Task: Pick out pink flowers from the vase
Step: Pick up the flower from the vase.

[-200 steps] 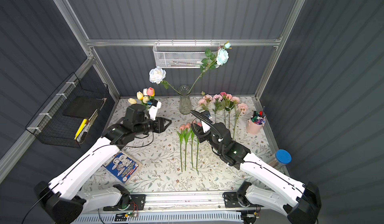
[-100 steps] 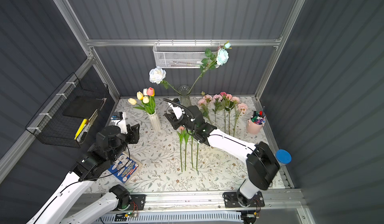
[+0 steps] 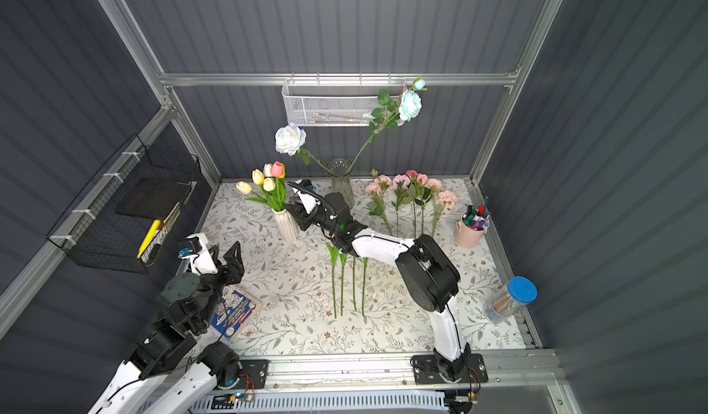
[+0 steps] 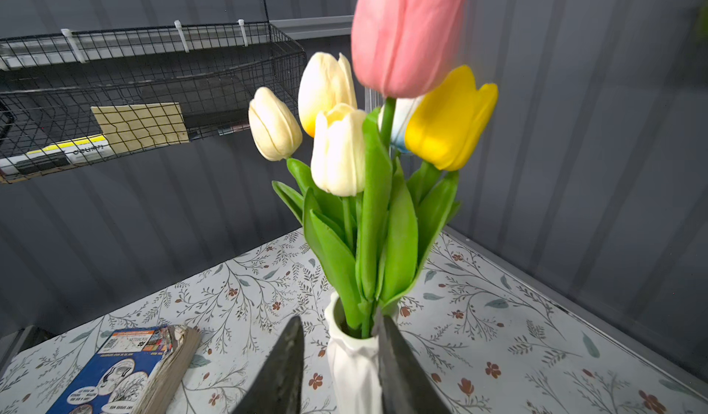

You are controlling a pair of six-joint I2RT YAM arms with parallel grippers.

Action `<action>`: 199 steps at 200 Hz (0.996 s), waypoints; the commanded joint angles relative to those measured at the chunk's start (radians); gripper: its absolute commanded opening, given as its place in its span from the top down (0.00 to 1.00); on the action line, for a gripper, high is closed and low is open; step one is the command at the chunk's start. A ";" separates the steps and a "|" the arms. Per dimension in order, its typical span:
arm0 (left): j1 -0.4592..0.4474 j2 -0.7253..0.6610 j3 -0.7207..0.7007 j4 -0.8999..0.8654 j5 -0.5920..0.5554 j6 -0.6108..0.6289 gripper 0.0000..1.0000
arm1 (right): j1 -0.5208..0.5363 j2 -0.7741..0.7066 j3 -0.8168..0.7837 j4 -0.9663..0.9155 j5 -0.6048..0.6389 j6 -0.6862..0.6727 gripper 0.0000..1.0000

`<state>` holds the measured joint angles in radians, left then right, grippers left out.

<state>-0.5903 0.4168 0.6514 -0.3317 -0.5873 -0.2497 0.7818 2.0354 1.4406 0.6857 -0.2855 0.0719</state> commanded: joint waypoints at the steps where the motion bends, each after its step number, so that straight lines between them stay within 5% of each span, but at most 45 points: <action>1: 0.001 0.006 -0.013 0.077 0.066 0.031 0.38 | -0.004 0.019 0.049 0.075 -0.019 0.015 0.66; 199: 0.001 0.028 -0.033 0.112 0.069 0.084 0.43 | -0.002 0.196 0.254 0.052 0.003 0.094 0.69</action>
<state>-0.5903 0.4408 0.6270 -0.2386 -0.5293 -0.1894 0.7815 2.1998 1.6493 0.7315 -0.2867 0.1452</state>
